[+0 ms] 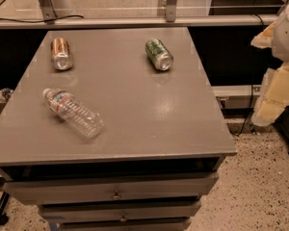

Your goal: Place green can upright

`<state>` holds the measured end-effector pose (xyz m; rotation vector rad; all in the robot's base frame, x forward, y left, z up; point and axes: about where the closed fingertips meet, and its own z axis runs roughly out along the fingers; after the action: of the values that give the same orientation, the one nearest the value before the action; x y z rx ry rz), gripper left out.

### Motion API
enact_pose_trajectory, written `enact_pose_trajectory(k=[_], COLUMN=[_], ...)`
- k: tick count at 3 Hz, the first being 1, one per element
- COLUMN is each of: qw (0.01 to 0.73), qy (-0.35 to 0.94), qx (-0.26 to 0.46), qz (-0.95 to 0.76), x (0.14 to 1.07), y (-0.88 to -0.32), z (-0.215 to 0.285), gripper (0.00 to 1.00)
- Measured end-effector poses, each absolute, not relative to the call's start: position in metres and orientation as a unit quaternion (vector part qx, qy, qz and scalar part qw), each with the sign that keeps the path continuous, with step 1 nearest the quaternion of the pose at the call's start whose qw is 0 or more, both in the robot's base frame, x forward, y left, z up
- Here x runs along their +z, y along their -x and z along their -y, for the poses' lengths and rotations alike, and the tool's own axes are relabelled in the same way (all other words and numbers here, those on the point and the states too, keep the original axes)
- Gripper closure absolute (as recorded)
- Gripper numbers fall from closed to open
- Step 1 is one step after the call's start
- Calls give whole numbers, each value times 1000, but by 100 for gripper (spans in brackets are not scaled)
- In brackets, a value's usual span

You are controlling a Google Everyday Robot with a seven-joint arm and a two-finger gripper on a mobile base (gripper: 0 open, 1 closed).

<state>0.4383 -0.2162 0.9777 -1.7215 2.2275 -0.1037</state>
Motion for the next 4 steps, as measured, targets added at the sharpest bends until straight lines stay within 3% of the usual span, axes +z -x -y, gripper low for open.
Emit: enact_pose_trajectory(k=[2, 4], qw=[188, 247], qy=[591, 513], qx=[-31, 12], qz=[-784, -822], x=[975, 959], y=[-465, -580], z=[215, 191], gripper=[0, 0])
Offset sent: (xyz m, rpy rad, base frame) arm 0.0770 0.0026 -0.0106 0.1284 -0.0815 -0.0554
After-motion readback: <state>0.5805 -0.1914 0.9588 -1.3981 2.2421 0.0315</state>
